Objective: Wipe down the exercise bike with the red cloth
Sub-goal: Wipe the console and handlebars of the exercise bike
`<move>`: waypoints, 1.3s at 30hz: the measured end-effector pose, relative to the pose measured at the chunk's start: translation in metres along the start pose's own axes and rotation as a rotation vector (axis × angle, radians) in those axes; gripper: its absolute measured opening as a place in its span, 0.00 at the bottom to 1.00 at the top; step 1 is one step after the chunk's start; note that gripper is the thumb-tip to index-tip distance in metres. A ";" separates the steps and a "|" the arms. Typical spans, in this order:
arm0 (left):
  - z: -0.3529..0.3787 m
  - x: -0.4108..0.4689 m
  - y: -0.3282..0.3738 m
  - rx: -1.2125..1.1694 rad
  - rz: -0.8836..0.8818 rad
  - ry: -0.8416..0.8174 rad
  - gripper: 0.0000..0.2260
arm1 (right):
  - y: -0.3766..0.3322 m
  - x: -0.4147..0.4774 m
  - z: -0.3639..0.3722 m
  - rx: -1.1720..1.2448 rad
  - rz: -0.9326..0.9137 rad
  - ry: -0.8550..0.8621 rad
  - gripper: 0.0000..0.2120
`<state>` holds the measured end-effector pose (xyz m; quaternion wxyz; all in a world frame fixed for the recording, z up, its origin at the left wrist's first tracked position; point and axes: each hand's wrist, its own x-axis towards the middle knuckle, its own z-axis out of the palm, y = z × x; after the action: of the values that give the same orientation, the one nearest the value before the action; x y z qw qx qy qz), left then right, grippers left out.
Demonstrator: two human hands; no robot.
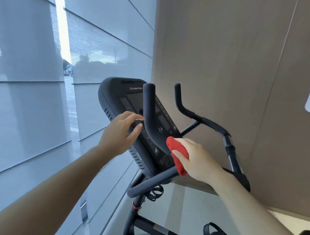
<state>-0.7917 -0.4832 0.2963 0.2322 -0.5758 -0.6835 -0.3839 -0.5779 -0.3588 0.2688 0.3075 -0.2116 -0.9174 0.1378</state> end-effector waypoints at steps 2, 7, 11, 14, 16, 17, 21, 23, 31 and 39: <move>0.001 -0.002 0.013 0.014 0.028 -0.005 0.10 | 0.011 -0.003 -0.020 0.105 0.025 0.014 0.17; 0.018 0.012 0.049 -0.031 0.106 -0.035 0.11 | 0.037 -0.018 -0.064 0.151 0.017 0.195 0.16; 0.051 0.033 0.072 0.015 0.121 -0.115 0.11 | 0.047 -0.031 -0.061 0.096 0.031 0.092 0.18; 0.076 0.046 0.078 0.088 0.127 -0.195 0.12 | 0.043 -0.039 -0.031 0.039 0.031 -0.086 0.23; 0.089 0.052 0.076 0.130 0.091 -0.233 0.12 | 0.043 -0.043 -0.024 -0.010 0.019 -0.091 0.26; 0.093 0.053 0.074 0.152 0.065 -0.236 0.13 | 0.045 -0.046 -0.024 -0.019 0.013 -0.089 0.28; 0.103 0.052 0.068 0.218 0.084 -0.234 0.17 | 0.056 -0.064 -0.029 -0.021 -0.002 -0.074 0.36; 0.103 0.052 0.066 0.236 0.105 -0.239 0.17 | 0.054 -0.059 -0.025 -0.030 -0.016 -0.042 0.33; 0.103 0.049 0.069 0.232 0.094 -0.240 0.18 | 0.058 -0.065 -0.021 -0.020 -0.059 0.017 0.31; 0.097 0.043 0.070 0.053 0.085 -0.181 0.13 | 0.051 -0.061 -0.024 0.023 0.081 0.065 0.24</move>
<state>-0.7221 -0.3771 0.2892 0.2008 -0.6301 -0.6867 -0.3019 -0.5033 -0.3401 0.2366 0.3339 -0.2495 -0.8959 0.1539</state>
